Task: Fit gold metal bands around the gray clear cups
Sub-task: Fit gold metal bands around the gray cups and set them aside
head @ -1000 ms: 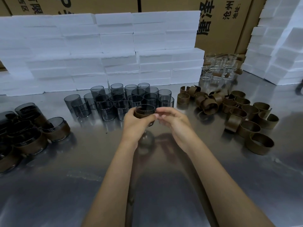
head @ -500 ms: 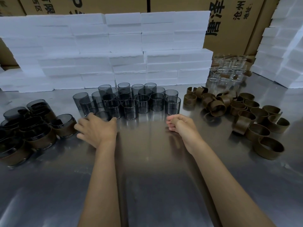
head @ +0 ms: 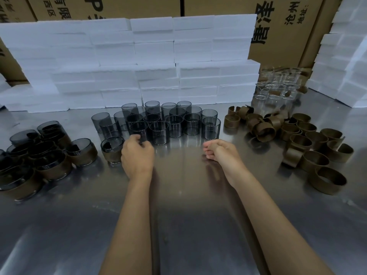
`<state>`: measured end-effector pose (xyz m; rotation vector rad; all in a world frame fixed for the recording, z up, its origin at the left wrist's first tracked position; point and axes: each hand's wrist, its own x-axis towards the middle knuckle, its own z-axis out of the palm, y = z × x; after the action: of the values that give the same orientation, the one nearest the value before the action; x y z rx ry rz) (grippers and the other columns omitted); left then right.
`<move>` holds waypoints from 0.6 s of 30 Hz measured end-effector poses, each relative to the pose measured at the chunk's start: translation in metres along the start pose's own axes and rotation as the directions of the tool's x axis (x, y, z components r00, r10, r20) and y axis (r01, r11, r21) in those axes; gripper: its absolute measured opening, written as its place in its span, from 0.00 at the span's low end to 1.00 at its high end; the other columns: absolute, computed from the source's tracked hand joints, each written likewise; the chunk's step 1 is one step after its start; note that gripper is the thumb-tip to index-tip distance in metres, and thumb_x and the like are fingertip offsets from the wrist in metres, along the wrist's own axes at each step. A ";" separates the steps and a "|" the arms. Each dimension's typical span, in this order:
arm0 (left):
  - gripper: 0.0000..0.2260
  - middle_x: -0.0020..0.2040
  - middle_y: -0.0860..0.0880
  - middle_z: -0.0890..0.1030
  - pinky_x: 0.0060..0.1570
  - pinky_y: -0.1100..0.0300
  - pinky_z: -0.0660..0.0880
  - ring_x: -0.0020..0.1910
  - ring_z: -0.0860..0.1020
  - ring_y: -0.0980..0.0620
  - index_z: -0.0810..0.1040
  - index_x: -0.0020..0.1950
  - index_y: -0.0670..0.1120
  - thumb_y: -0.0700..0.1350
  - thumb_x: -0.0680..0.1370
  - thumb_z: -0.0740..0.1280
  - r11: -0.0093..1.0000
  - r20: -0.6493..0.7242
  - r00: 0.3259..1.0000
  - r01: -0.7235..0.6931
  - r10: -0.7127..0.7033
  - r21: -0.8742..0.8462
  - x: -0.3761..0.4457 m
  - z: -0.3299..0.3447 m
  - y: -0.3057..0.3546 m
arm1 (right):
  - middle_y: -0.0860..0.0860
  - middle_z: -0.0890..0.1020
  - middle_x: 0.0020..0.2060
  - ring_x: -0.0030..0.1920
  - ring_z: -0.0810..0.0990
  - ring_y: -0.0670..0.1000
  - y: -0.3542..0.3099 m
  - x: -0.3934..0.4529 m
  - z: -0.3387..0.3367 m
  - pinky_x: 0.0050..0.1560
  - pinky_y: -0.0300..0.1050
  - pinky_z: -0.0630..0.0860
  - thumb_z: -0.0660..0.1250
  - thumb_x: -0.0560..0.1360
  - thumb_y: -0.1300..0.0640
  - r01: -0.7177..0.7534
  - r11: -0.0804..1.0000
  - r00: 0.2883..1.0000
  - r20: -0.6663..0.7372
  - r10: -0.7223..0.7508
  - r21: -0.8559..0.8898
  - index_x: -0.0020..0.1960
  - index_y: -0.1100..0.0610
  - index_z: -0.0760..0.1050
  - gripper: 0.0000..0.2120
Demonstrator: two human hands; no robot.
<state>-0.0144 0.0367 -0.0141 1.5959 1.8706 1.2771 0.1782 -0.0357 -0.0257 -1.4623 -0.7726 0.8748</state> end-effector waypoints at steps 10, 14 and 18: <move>0.26 0.75 0.39 0.70 0.71 0.42 0.66 0.73 0.68 0.37 0.65 0.78 0.42 0.43 0.80 0.66 0.981 -0.128 0.974 0.179 -0.188 -0.073 0.021 -0.010 -0.019 | 0.54 0.84 0.47 0.45 0.81 0.47 0.001 0.000 -0.001 0.47 0.35 0.80 0.59 0.82 0.65 -0.004 1.000 1.000 0.000 0.004 -0.006 0.48 0.58 0.82 0.13; 0.27 0.75 0.38 0.68 0.70 0.41 0.66 0.73 0.65 0.37 0.64 0.77 0.42 0.42 0.79 0.67 0.974 -0.188 0.959 0.193 -0.213 -0.117 0.025 -0.011 -0.023 | 0.54 0.84 0.47 0.44 0.81 0.47 0.001 0.000 0.000 0.47 0.35 0.80 0.59 0.82 0.66 -0.004 1.000 1.000 0.004 0.004 0.002 0.48 0.58 0.82 0.13; 0.28 0.75 0.35 0.63 0.67 0.42 0.67 0.73 0.62 0.36 0.63 0.76 0.41 0.39 0.77 0.66 0.962 -0.233 0.938 0.222 -0.255 -0.162 0.028 -0.012 -0.025 | 0.54 0.84 0.46 0.43 0.80 0.47 0.000 0.000 -0.001 0.48 0.36 0.80 0.59 0.82 0.66 -0.003 1.000 1.000 0.006 0.003 0.005 0.48 0.59 0.82 0.13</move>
<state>-0.0464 0.0594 -0.0203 1.1405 2.0063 1.5140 0.1792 -0.0368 -0.0259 -1.4575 -0.7724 0.8838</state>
